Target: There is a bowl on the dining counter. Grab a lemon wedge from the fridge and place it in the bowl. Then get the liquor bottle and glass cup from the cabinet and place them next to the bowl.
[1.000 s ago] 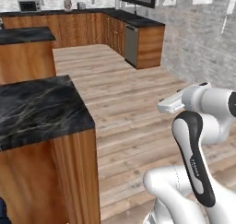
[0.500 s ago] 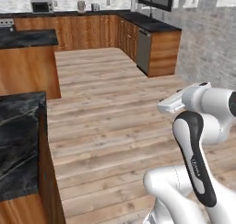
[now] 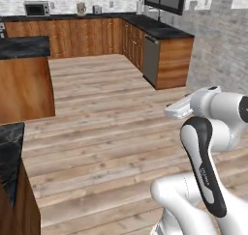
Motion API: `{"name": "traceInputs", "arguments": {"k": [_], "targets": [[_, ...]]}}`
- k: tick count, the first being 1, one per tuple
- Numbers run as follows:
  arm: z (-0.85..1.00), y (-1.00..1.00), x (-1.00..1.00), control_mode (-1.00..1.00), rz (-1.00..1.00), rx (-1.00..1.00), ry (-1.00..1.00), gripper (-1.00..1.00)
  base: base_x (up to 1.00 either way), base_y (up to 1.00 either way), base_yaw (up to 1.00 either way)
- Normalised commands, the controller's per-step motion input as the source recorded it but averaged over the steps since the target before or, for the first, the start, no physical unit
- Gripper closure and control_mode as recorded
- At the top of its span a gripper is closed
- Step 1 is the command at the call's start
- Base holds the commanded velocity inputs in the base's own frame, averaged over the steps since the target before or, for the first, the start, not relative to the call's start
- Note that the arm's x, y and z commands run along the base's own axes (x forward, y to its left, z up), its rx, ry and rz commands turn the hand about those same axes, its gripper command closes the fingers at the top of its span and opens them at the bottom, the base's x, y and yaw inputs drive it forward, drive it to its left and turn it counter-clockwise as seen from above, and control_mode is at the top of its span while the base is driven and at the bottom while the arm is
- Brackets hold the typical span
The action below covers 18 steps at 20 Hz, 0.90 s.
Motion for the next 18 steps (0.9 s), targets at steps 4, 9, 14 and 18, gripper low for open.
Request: {"name": "traceInputs", "arguments": {"k": [4, 9, 14, 18], "targets": [[0.0, 0.0, 0.0, 1.0, 0.0, 0.0, 0.0, -1.0, 1.0, -0.29, 0.0], [0.0, 0.0, 0.0, 1.0, 0.0, 0.0, 0.0, -1.0, 1.0, -0.17, 0.0], [0.0, 0.0, 0.0, 1.0, 0.0, 0.0, 0.0, -1.0, 1.0, -0.11, 0.0], [0.0, 0.0, 0.0, 1.0, 0.0, 0.0, 0.0, -1.0, 1.0, -0.14, 0.0]]}}
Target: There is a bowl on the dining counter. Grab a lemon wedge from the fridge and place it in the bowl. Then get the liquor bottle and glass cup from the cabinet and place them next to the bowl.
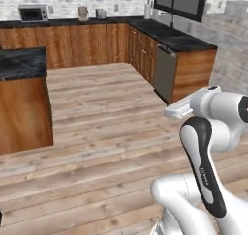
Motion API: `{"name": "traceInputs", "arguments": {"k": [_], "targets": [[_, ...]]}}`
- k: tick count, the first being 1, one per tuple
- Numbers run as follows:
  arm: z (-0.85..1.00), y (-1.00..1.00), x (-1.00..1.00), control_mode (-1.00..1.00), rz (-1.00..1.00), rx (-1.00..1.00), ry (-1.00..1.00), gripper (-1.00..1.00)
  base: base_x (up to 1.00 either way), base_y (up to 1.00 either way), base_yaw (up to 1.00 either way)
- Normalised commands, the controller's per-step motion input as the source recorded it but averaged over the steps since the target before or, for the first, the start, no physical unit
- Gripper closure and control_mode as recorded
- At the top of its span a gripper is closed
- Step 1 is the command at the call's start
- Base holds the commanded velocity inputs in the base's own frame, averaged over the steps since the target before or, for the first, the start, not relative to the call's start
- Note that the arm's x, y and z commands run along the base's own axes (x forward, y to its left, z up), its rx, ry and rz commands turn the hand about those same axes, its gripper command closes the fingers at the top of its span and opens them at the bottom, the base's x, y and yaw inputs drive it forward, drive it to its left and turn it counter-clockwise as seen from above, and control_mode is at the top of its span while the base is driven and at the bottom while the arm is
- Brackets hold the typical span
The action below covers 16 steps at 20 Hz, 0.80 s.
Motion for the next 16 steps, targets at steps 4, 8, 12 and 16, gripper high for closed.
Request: {"name": "traceInputs", "arguments": {"k": [4, 8, 12, 16], "targets": [[0.0, 0.0, 0.0, 1.0, 0.0, 0.0, 0.0, -1.0, 1.0, -0.3, 0.0], [0.0, 0.0, 0.0, 1.0, 0.0, 0.0, 0.0, -1.0, 1.0, -0.34, 0.01], [0.0, 0.0, 0.0, 1.0, 0.0, 0.0, 0.0, -1.0, 1.0, -0.36, 0.0], [0.0, 0.0, 0.0, 1.0, 0.0, 0.0, 0.0, -1.0, 1.0, -0.33, 0.0]]}}
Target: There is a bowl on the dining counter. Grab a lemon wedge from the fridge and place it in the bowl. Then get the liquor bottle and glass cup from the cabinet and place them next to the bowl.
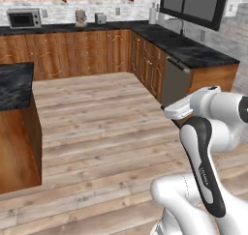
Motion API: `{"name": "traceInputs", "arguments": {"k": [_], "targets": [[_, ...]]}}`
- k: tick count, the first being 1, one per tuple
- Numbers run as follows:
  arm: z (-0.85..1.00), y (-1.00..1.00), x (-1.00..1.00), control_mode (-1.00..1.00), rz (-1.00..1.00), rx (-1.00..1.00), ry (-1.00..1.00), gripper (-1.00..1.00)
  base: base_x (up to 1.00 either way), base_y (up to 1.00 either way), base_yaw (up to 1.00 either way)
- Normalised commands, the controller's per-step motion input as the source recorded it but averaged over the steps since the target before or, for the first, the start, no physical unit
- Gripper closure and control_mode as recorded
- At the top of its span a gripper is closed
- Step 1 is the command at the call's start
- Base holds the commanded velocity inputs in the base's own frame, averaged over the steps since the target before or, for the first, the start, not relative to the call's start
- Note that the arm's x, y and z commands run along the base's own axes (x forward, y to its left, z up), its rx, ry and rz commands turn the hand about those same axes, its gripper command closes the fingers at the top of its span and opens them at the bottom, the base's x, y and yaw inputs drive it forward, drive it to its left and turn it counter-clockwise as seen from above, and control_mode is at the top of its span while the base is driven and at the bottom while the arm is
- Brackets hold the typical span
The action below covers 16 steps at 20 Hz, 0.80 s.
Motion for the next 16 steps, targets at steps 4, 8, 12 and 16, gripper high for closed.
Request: {"name": "traceInputs", "arguments": {"k": [4, 8, 12, 16], "targets": [[0.0, 0.0, 0.0, 1.0, 0.0, 0.0, 0.0, -1.0, 1.0, -0.27, 0.01], [0.0, 0.0, 0.0, 1.0, 0.0, 0.0, 0.0, -1.0, 1.0, -0.21, 0.03], [0.0, 0.0, 0.0, 1.0, 0.0, 0.0, 0.0, -1.0, 1.0, -0.19, 0.02], [0.0, 0.0, 0.0, 1.0, 0.0, 0.0, 0.0, -1.0, 1.0, -0.22, 0.03]]}}
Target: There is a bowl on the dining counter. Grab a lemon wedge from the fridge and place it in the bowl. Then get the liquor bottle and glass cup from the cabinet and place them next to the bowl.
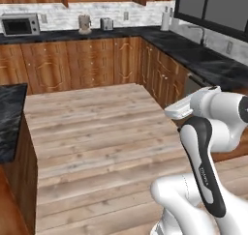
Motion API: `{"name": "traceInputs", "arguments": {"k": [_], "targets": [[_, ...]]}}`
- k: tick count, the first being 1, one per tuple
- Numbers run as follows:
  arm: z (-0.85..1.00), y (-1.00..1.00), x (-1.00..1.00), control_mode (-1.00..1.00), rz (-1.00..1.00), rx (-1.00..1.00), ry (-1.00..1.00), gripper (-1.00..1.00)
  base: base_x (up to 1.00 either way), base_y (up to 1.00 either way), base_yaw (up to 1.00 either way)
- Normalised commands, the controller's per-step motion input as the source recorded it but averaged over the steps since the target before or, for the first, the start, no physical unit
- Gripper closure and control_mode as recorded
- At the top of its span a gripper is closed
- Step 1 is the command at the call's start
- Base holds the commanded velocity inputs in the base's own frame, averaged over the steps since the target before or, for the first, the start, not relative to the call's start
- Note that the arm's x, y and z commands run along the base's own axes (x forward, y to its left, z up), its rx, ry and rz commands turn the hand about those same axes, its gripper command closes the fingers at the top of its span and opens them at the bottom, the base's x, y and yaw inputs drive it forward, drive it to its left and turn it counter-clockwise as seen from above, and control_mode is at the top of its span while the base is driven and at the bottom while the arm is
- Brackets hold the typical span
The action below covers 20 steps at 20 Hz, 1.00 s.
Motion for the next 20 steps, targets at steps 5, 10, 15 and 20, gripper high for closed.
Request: {"name": "traceInputs", "arguments": {"k": [5, 10, 15, 20], "targets": [[0.0, 0.0, 0.0, 1.0, 0.0, 0.0, 0.0, -1.0, 1.0, -0.31, 0.08], [0.0, 0.0, 0.0, 1.0, 0.0, 0.0, 0.0, -1.0, 1.0, -0.35, 0.11], [0.0, 0.0, 0.0, 1.0, 0.0, 0.0, 0.0, -1.0, 1.0, -0.33, 0.08], [0.0, 0.0, 0.0, 1.0, 0.0, 0.0, 0.0, -1.0, 1.0, -0.29, 0.01]]}}
